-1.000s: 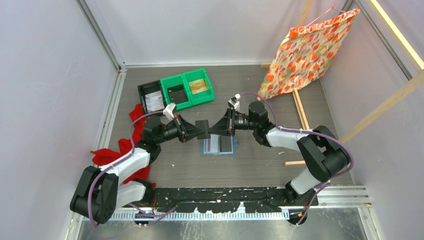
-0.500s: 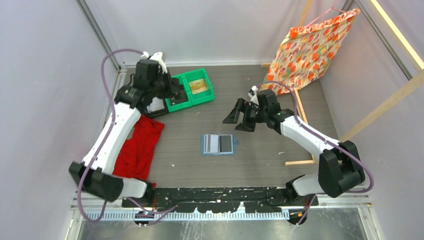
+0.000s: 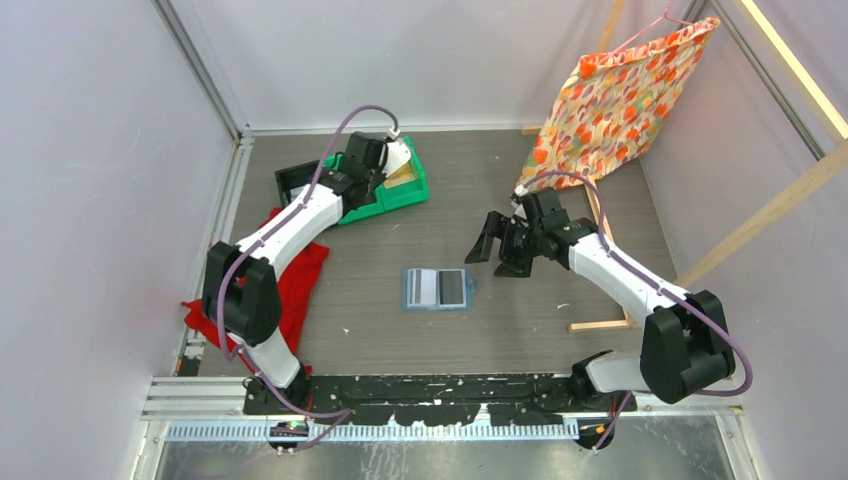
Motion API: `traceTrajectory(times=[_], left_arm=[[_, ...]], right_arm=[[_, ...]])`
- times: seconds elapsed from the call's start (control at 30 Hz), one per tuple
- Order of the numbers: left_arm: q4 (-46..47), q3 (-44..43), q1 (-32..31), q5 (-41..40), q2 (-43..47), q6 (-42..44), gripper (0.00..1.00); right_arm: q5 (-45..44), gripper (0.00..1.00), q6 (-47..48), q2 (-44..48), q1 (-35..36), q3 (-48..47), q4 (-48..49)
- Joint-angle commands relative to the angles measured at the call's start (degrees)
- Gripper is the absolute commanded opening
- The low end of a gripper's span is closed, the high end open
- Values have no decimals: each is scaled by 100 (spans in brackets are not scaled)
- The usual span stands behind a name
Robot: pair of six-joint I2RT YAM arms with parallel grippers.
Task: Take the credit cards out of the card holder
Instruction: Place the credit card in the storage box.
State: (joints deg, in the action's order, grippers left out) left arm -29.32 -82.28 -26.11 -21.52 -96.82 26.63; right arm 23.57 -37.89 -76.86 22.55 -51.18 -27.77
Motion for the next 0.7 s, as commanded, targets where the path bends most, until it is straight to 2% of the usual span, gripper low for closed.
traceTrajectory(times=[0.0,0.13,0.27,0.67], left_arm=[[1824,449,32,31,161,2104,0],[2149,596,257,400,-122,2659,0],[2461,648,391,277,-514,3177,0],[2724,699,633,682,-1186,3256,0]], right_arm=[[-131,86,272,94,-210,-324,-332],[-92,86,301,30,-298,-424,-420],[-109,87,397,-38,-474,-522,-585],[-4,87,460,-276,-756,-654,-644]])
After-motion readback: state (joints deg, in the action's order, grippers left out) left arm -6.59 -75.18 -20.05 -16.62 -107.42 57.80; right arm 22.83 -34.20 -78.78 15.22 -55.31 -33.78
